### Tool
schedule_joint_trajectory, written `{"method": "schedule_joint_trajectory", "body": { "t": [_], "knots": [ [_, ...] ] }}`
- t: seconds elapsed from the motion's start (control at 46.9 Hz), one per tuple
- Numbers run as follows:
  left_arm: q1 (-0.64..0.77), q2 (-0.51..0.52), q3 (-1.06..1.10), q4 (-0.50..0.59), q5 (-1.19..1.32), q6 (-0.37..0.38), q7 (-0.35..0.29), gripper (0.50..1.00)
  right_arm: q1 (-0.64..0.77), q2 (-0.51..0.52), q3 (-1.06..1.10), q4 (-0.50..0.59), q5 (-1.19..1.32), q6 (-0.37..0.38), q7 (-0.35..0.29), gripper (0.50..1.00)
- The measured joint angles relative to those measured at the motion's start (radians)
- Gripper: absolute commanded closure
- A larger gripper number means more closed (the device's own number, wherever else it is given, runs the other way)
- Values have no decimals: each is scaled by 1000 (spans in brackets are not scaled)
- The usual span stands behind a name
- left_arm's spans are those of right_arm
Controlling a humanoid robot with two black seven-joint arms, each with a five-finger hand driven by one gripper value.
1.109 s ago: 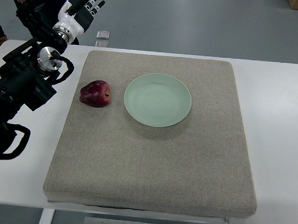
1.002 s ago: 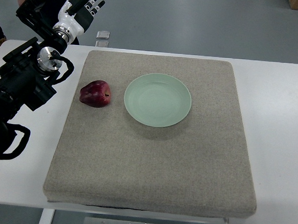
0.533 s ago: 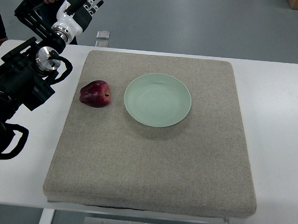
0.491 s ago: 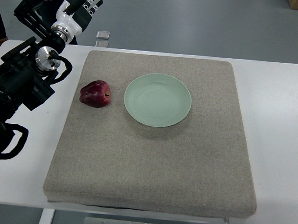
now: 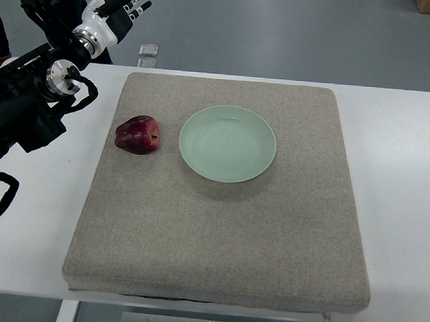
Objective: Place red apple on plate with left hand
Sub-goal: 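Swing the left hand out over the red apple, fingers open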
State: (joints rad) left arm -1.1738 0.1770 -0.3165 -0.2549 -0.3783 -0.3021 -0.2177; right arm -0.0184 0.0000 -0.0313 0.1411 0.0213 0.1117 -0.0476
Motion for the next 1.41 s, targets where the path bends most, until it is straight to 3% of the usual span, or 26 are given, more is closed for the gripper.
{"method": "schedule_joint_trajectory", "body": {
  "t": [0.171,0.384,0.682,0.917,1.045,1.408],
  "knots": [
    [-11,55,72,-104,90,50,0,512,0,0,0,0,0,-1,0,568],
    [-34,142,149,-193,276,32,-1,508,0,0,0,0,0,-1,0,568],
    [-50,236,196,-261,597,-156,0,510,0,0,0,0,0,-1,0,568],
    [-126,352,339,-444,753,-181,-11,510,0,0,0,0,0,-1,0,568],
    [-148,361,380,-485,876,-181,-16,510,0,0,0,0,0,-1,0,568],
    [-151,406,382,-565,1241,-180,-120,516,0,0,0,0,0,-1,0,570]
  ]
}}
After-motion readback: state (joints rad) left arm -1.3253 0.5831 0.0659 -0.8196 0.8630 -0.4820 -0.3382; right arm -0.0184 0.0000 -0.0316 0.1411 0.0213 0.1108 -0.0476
